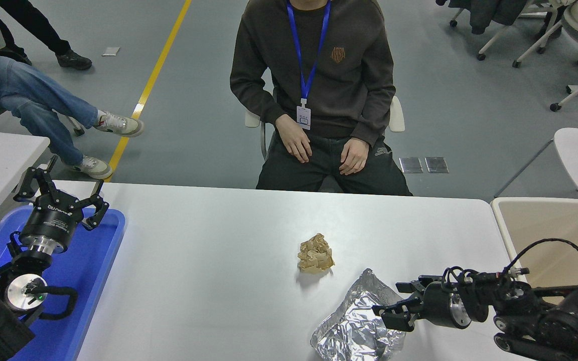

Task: Clean the table surface

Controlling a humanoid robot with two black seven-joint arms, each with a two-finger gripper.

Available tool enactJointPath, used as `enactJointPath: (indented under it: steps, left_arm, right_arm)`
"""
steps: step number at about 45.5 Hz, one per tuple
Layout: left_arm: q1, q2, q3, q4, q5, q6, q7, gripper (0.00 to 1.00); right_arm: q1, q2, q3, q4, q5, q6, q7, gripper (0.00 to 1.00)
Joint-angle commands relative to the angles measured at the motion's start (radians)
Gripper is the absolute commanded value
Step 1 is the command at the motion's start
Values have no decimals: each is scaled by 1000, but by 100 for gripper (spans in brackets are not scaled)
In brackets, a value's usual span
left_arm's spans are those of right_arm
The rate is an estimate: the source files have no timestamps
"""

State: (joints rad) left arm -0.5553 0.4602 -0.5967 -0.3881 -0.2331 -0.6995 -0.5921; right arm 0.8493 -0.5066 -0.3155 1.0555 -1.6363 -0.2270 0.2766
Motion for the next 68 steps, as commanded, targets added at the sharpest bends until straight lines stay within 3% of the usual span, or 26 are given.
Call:
enactJointPath:
  steps: [1, 3, 25, 45, 68]
  left_arm:
    - [0, 0, 0, 0, 0, 0, 0, 100]
    - [0, 0, 0, 0, 0, 0, 0, 100]
    - [0, 0, 0, 0, 0, 0, 0, 100]
    - [0, 0, 0, 0, 0, 0, 0, 100]
    - [0, 0, 0, 0, 0, 0, 0, 100]
  right_arm:
    - [5, 11, -37, -31, 4, -22, 3, 7]
    - [5, 10, -39, -31, 4, -20, 3, 0]
    - [56, -10, -33, 6, 85, -18, 13, 0]
    - [227, -273, -24, 354, 228, 143, 75, 0]
    - [405, -489, -19, 486, 277, 261, 134, 0]
